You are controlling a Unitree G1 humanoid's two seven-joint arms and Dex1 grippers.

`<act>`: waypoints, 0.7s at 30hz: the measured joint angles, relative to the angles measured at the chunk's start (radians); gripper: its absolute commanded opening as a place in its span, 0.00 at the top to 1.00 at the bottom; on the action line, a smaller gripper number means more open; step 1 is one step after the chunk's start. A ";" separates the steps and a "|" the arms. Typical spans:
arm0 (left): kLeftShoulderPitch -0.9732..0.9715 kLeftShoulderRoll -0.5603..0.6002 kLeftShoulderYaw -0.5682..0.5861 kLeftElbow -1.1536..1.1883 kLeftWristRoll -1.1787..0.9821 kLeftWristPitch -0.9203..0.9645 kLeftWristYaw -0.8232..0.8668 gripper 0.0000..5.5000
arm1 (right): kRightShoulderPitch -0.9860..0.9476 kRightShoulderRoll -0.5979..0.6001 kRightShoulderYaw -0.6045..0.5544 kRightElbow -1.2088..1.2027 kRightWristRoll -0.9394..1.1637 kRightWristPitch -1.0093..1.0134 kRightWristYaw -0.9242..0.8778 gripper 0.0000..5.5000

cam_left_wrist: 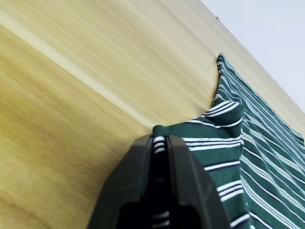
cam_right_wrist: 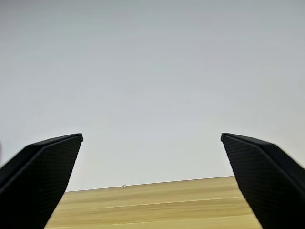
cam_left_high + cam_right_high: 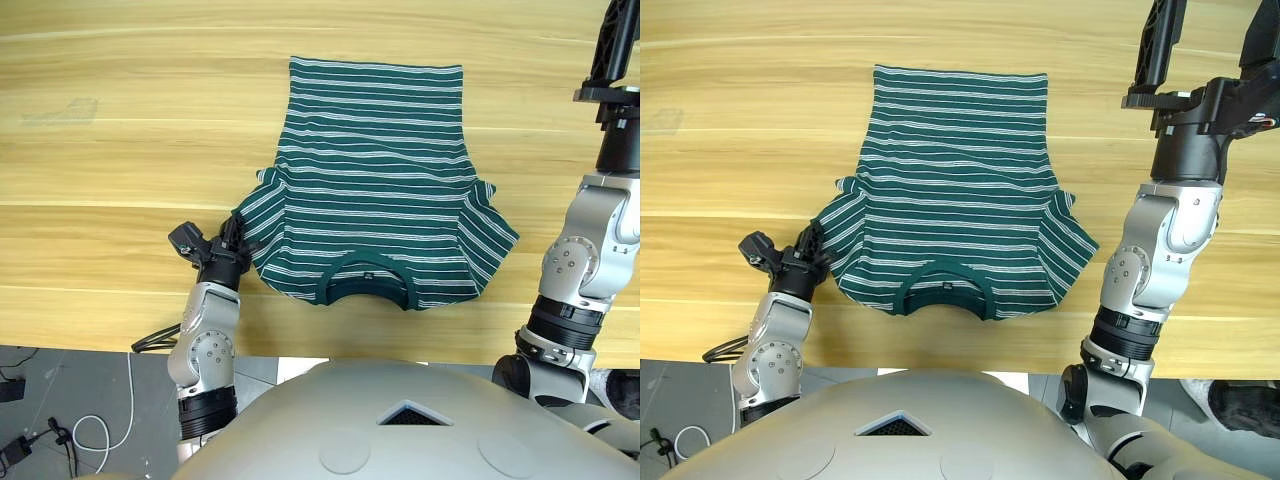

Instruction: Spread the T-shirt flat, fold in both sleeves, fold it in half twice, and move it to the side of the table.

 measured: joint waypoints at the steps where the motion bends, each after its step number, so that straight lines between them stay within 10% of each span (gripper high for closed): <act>1: -0.001 -0.001 0.000 0.001 0.000 0.001 -0.001 0.99 | 0.000 0.000 0.000 0.000 0.000 0.000 0.000 0.02; 21: 0.042 0.038 -0.103 -0.069 0.277 -0.127 -0.084 0.99 | 0.010 0.002 0.029 0.031 -0.003 -0.011 0.003 0.02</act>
